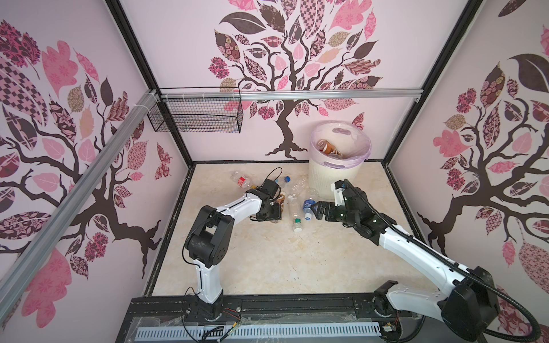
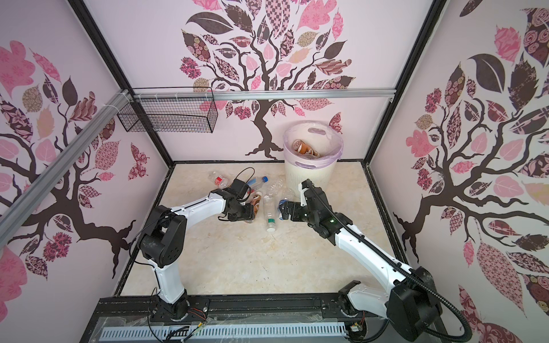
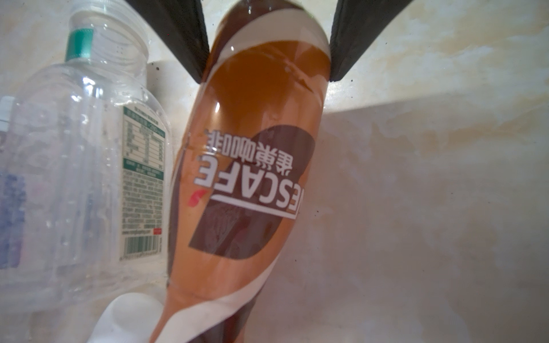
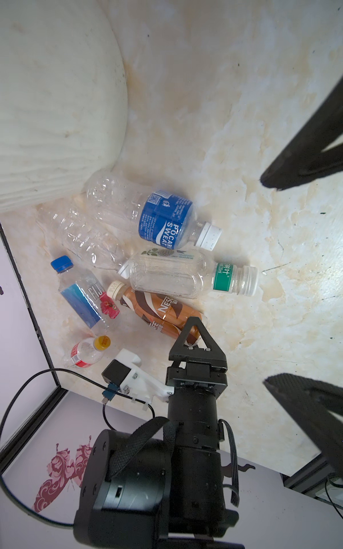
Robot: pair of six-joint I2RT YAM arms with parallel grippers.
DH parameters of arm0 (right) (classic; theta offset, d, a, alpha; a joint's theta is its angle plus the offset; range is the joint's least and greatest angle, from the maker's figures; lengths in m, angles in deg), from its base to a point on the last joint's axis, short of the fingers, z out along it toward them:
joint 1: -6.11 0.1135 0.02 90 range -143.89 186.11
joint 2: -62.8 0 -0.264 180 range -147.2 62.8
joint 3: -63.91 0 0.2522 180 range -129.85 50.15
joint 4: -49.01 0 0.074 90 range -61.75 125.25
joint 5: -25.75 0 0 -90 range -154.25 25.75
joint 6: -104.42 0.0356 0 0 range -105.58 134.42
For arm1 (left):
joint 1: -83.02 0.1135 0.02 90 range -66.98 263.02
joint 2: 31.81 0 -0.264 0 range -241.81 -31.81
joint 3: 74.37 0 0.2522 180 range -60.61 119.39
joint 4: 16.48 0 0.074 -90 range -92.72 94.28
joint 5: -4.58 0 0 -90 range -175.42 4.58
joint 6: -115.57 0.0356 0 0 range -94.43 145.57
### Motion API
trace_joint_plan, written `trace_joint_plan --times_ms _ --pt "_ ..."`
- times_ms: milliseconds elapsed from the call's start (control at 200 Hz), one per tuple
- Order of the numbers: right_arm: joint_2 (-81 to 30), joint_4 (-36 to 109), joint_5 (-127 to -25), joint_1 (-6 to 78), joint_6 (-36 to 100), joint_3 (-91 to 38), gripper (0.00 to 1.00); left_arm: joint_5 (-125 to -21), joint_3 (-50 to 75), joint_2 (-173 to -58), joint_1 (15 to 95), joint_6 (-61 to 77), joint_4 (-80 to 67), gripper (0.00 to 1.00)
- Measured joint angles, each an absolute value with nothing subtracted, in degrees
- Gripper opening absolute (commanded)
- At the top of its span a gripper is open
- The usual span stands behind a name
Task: Throw the plastic bottles in the bin
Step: Pick up the plastic bottle from the center of the table.
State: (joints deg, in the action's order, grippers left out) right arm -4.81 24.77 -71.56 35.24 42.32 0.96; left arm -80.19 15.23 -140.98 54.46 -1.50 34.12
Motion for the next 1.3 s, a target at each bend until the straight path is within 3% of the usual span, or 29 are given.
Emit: trace_joint_plan --times_ms 405,776,941,1301 --pt "-3.7 24.7 -71.6 35.2 42.6 1.2 1.00 -80.5 16.5 -145.0 53.1 -1.3 33.3 0.70" --pt "-3.5 24.7 -71.5 35.2 42.6 1.5 1.00 -80.6 17.0 -145.1 53.0 -1.3 33.1 0.50" --pt "-3.5 24.7 -71.6 35.2 42.6 1.6 0.99 -80.2 16.7 -144.4 52.9 -1.4 32.3 0.49" --pt "-4.1 25.0 -75.1 35.2 45.0 0.2 0.99 -78.6 3.6 -123.2 52.5 -4.1 24.6 0.50"
